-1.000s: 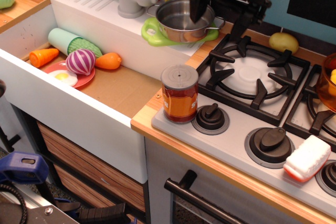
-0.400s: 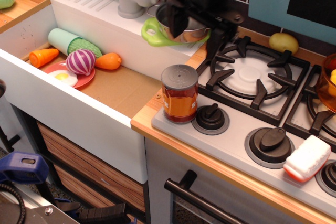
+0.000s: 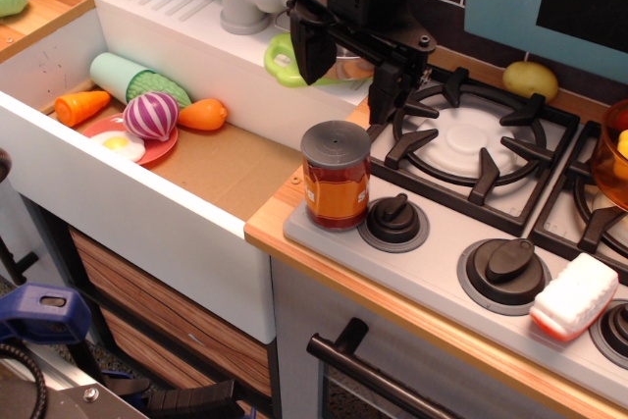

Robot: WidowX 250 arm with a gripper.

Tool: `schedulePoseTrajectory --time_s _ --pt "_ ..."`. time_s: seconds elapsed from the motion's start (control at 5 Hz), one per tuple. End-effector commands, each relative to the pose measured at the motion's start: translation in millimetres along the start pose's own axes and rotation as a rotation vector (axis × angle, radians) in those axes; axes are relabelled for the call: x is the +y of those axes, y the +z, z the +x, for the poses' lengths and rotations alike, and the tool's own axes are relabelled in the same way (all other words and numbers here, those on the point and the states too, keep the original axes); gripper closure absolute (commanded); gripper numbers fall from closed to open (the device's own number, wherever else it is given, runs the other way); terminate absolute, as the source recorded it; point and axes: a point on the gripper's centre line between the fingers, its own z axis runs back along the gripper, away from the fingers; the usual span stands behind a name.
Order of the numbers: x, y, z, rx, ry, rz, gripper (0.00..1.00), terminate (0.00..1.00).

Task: Put can in pot

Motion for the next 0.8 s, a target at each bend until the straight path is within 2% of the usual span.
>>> schedulePoseTrajectory --time_s 0.0,0.2,0.6 --pt "-1 13 -2 -0.059 0.006 -0.021 0.0 0.0" --pt "-2 5 -6 -0.066 0.013 -0.05 0.0 0.0" --pt "-3 -9 -9 -0.072 0.028 -0.059 0.0 0.0"
